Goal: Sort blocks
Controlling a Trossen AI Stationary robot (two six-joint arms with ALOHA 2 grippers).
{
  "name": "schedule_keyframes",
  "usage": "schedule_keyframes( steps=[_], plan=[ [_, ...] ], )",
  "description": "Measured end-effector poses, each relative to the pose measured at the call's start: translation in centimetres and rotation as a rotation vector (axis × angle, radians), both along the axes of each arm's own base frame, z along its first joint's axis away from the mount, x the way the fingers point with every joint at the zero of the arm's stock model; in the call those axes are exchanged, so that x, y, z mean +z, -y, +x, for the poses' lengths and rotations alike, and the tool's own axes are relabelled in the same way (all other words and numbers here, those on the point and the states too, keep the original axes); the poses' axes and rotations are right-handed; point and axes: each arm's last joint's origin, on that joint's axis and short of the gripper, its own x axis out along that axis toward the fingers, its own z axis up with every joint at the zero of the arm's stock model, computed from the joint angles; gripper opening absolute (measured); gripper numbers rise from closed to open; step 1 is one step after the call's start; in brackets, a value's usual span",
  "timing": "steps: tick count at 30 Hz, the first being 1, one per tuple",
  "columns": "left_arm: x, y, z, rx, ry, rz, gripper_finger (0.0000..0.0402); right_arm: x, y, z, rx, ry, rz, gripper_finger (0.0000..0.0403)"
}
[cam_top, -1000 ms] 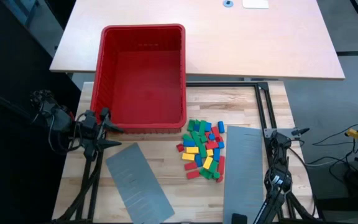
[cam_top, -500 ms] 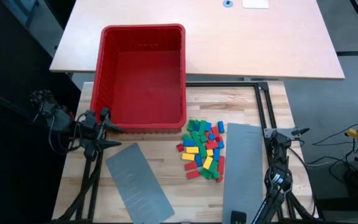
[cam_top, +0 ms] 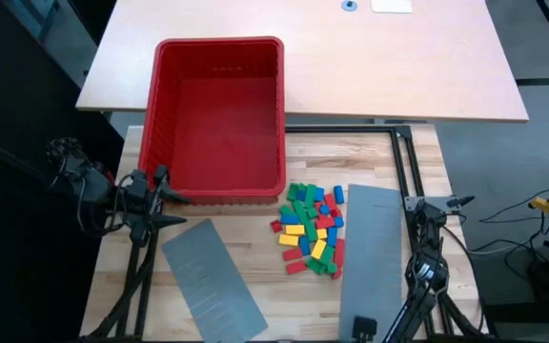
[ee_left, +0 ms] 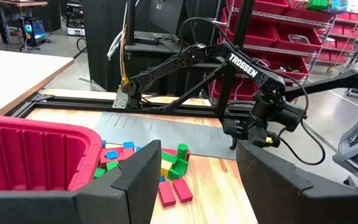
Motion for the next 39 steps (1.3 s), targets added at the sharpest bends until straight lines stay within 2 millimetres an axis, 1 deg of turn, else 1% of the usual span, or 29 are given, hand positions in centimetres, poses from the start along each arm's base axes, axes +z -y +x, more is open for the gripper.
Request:
schedule_keyframes(
  steps=[11, 17, 27, 32, 39],
  plan=[
    [-0.04, 0.00, -0.01, 0.000, -0.004, 0.003, 0.0185, -0.56, 0.47, 0.01, -0.012, 0.008, -0.031, 0.0196],
    [-0.06, 0.04, 0.05, 0.000, -0.005, 0.004, 0.0189, -0.70, 0.59, -0.05, -0.015, 0.007, -0.042, 0.0166],
    [-0.17, 0.23, 0.33, 0.009, -0.015, 0.013, 0.0184, -0.81, 0.52, -0.01, -0.025, 0.015, -0.029, 0.0100],
    [-0.16, 0.22, 0.32, 0.009, -0.015, 0.013, 0.0190, -0.84, 0.36, 0.10, -0.033, 0.027, -0.011, 0.0069],
    [-0.16, 0.22, 0.32, 0.009, -0.015, 0.013, 0.0187, -0.81, 0.15, 0.28, -0.043, 0.039, 0.016, 0.0017]
  ],
)
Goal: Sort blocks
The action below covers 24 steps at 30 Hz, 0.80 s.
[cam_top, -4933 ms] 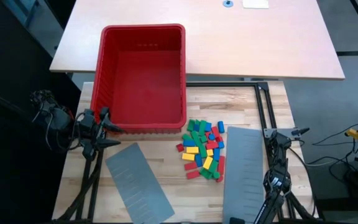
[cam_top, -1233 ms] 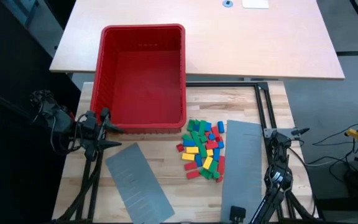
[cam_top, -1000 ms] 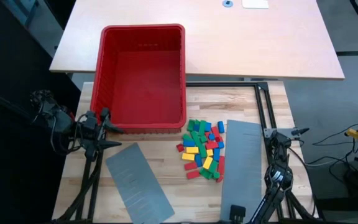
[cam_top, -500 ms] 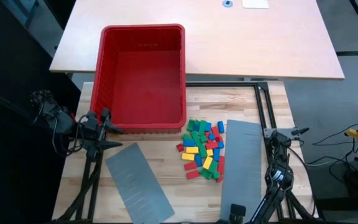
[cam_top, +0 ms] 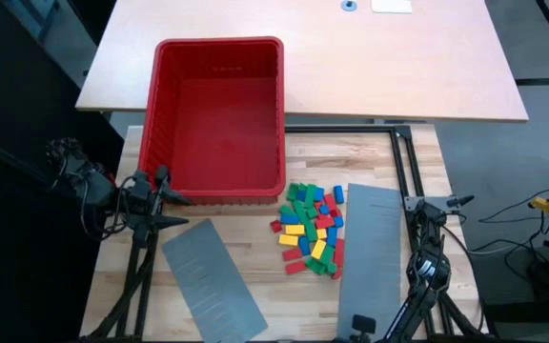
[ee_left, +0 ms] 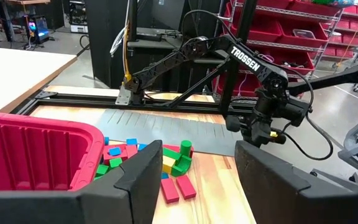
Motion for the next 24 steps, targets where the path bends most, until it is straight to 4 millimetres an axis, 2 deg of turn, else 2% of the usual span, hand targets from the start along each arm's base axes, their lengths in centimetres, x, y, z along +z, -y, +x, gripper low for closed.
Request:
schedule_keyframes(
  steps=[3, 11, 14, 22, 24],
  plan=[
    [0.0, 0.0, 0.0, 0.000, 0.000, 0.000, 0.0183, 0.0, -0.1, 0.2, -0.007, 0.000, 0.023, 0.0003],
    [0.0, 0.0, 0.0, 0.000, 0.000, -0.006, 0.0188, -0.1, -1.0, 0.9, -0.038, 0.016, 0.136, 0.0001],
    [0.0, 0.0, 0.0, 0.002, 0.002, -0.013, 0.0189, -1.4, -1.3, 1.1, -0.044, 0.009, 0.153, 0.0001],
    [0.2, -0.1, -0.1, 0.002, 0.010, -0.035, 0.0180, 0.4, -1.1, 1.0, -0.091, -0.009, 0.138, 0.0000],
    [0.2, -0.1, -0.1, 0.003, 0.010, -0.036, 0.0179, 1.4, -1.3, 1.1, -0.088, 0.005, 0.147, 0.0000]
  ],
)
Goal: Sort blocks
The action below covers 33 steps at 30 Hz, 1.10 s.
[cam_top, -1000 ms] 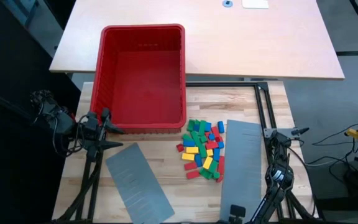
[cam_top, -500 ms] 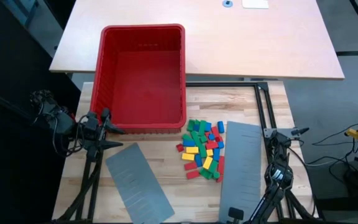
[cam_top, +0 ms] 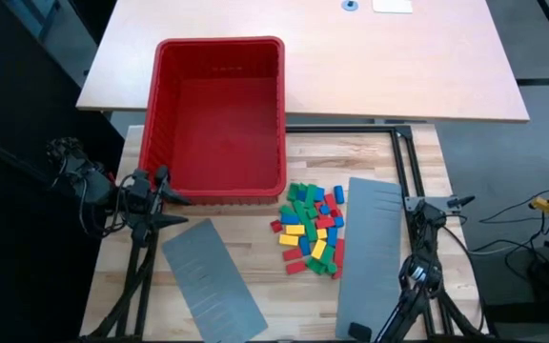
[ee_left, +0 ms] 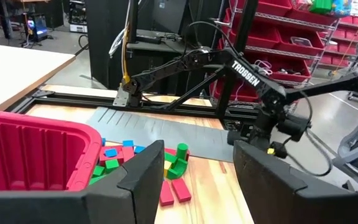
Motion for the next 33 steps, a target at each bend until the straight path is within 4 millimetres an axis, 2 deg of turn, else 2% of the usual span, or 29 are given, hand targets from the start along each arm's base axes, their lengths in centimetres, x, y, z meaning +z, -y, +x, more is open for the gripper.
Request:
schedule_keyframes(
  steps=[7, 14, 19, 25, 30, 33],
  plan=[
    [0.1, -0.1, -0.1, 0.004, 0.008, -0.035, 0.0182, 5.3, 0.0, 0.4, -0.002, 0.092, -0.039, 0.0000],
    [0.2, 0.0, 0.0, 0.010, 0.006, -0.087, 0.0164, 8.6, 2.7, -1.1, -0.021, 0.039, -0.228, 0.0000],
    [-0.2, 0.8, 1.0, -0.003, -0.040, -0.102, 0.0116, 8.7, 2.9, -1.1, 0.033, 0.044, -0.236, 0.0000],
    [-1.2, 2.7, 2.9, -0.083, -0.140, -0.140, 0.0017, 8.6, 3.1, -0.9, -0.051, 0.107, -0.272, 0.0000],
    [-1.7, 4.2, 4.6, -0.117, -0.162, -0.163, 0.0001, 9.0, 3.3, -0.7, -0.152, 0.214, -0.315, 0.0000],
    [-2.1, 4.9, 5.4, -0.145, -0.184, -0.158, 0.0000, 10.5, 4.1, -0.2, -0.198, 0.336, -0.342, 0.0000]
  ],
)
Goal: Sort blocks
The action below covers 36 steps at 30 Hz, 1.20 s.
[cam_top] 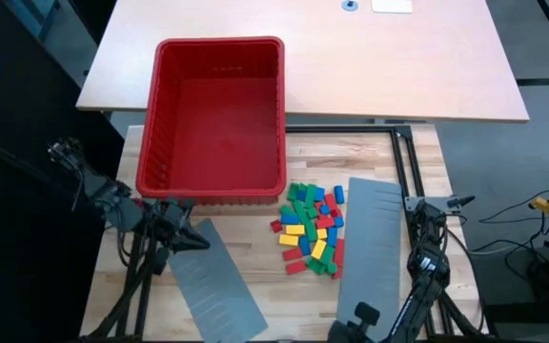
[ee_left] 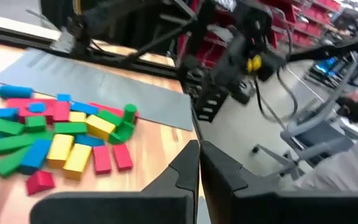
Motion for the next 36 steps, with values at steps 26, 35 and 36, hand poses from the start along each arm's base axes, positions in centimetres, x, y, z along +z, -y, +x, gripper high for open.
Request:
schedule_keyframes(
  steps=[26, 35, 36],
  plan=[
    [-0.7, 0.7, 0.7, -0.015, -0.046, -0.013, 0.0000, -1.4, 11.6, -7.0, -0.103, -0.326, 0.032, 0.0000],
    [-0.8, 0.8, 0.8, -0.003, -0.063, -0.039, 0.0000, -6.0, 11.9, -7.6, -0.115, -0.376, 0.133, 0.0000],
    [-0.8, 0.8, 0.9, -0.003, -0.063, -0.040, 0.0000, -6.2, 11.9, -7.6, -0.112, -0.375, 0.147, 0.0000]
  ],
)
